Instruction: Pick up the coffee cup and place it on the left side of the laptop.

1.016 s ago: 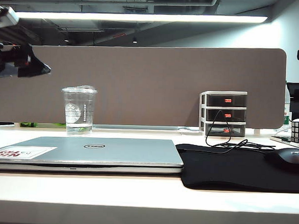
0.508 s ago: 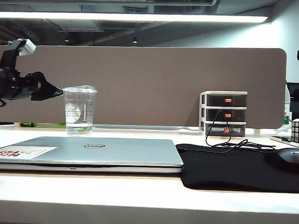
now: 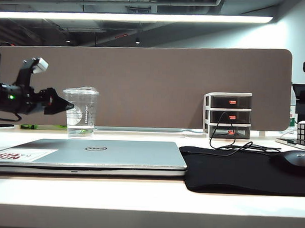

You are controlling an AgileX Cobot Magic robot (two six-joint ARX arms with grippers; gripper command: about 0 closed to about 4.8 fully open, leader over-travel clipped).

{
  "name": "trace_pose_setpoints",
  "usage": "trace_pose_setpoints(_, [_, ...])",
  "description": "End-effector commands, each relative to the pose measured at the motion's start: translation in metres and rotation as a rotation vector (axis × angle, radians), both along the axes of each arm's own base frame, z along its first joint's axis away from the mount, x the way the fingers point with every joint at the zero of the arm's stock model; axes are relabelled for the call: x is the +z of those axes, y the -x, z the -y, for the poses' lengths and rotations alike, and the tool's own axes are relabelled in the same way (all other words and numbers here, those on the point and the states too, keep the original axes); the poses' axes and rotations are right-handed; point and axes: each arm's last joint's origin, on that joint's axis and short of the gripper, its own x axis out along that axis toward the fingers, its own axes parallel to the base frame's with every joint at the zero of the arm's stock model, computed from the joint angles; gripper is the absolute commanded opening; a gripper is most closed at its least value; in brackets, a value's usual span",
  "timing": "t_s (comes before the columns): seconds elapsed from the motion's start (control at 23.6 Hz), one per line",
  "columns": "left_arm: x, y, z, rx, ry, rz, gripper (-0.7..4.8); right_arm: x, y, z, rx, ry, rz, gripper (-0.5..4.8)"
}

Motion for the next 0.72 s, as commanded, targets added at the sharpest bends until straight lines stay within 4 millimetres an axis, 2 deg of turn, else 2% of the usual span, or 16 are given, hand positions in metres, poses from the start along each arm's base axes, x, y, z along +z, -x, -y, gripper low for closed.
trace_pose_setpoints(0.04, [-0.005,-0.007,0.004,-0.045,0.000,0.002,4.79,-0.001,0.000,0.000,0.003,-0.003,0.004,-0.01])
trace_pose_setpoints(0.3, [-0.015,-0.026,0.009,-0.081,0.003,0.009,4.79,-0.001,0.000,0.000,0.003,-0.003,0.004,-0.01])
trace_pose_setpoints(0.72, [-0.010,-0.050,0.028,-0.106,-0.018,0.045,4.79,-0.001,0.000,0.000,0.003,-0.003,0.005,-0.01])
